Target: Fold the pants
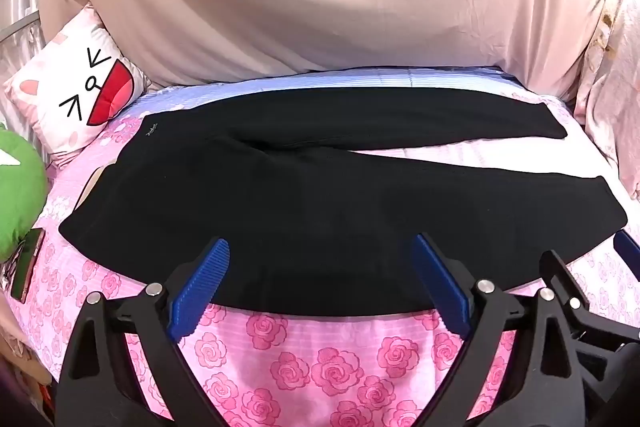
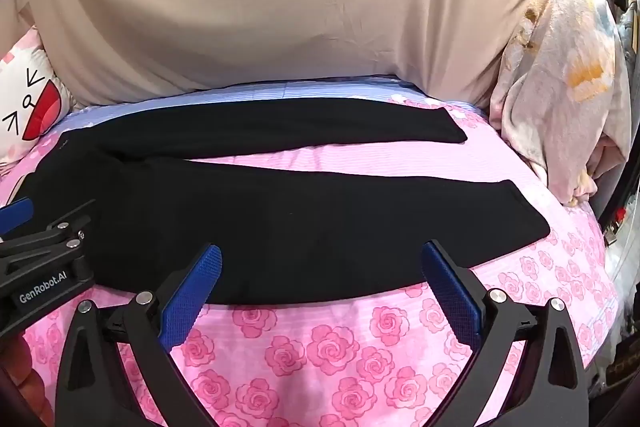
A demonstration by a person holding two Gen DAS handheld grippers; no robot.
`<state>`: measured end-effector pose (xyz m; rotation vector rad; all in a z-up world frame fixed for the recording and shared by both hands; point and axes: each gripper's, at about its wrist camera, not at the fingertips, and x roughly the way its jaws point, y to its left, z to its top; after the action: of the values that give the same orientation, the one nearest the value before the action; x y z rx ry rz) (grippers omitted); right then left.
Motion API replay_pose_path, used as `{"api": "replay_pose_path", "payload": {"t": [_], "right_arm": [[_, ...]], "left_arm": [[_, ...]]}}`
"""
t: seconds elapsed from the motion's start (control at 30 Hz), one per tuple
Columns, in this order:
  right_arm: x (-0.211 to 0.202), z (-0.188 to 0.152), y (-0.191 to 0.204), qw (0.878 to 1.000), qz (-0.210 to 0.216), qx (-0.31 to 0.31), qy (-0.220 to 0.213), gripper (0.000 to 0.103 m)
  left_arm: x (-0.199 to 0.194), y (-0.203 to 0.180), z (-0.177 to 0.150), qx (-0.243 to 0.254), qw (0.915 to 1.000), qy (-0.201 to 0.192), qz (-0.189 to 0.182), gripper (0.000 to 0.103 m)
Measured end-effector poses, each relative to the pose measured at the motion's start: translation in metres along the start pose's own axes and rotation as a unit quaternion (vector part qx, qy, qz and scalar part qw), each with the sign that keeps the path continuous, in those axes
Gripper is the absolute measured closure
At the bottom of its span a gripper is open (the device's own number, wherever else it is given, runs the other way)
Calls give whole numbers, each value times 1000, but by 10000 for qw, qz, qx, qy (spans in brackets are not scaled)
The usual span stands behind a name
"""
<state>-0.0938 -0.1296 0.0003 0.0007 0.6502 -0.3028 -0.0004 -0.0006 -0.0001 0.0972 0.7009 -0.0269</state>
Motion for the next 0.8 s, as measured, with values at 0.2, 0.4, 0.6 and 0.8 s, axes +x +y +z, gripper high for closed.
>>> {"api": "replay_pose_path", "payload": {"t": [0.2, 0.4, 0.6, 0.8], "right_arm": [[6, 0, 4, 9999, 58, 43, 103, 5], [11, -3, 2, 9996, 207, 163, 116, 5], [10, -1, 5, 9995, 244, 155, 116, 5], [11, -1, 5, 9995, 269, 140, 118, 5]], "left_arm": [[2, -4, 1, -105, 9999, 62, 21, 13], [7, -8, -1, -9, 10000, 79, 17, 13], [8, -2, -6, 17, 10000, 72, 5, 13], [9, 0, -7, -7, 10000, 77, 46, 13]]}}
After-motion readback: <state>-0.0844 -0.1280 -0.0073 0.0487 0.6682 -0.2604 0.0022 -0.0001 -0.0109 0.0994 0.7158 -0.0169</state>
